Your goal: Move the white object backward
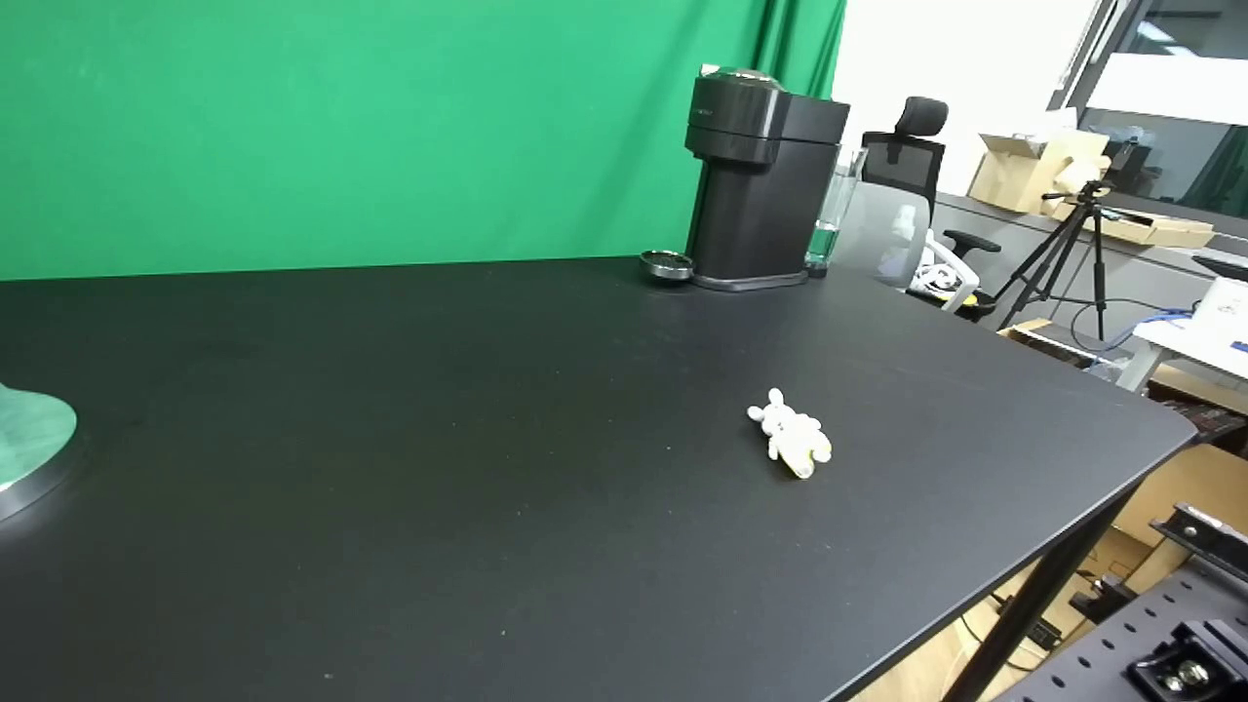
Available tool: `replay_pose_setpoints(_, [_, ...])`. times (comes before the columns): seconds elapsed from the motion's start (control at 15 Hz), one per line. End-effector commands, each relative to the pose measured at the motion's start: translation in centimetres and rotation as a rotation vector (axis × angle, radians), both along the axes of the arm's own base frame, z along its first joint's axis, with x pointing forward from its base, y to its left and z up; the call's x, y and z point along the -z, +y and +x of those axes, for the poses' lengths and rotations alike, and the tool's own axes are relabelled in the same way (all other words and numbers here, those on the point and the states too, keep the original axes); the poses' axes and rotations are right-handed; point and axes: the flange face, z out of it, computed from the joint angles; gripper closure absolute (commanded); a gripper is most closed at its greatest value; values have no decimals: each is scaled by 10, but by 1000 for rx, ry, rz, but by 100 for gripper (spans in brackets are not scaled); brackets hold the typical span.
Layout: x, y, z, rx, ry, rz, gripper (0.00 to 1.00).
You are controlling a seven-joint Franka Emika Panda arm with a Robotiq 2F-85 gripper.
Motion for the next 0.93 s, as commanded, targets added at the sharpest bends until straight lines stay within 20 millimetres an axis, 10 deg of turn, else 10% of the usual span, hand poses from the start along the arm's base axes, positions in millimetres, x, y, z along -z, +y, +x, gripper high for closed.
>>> replay_pose_setpoints(0.0, [24, -43, 6, 10, -55, -24, 0])
replay_pose_setpoints(0.47, [66, -130, 15, 2, -109, -124, 0])
replay_pose_setpoints(0.87, [69, -128, 16, 1, -92, -114, 0])
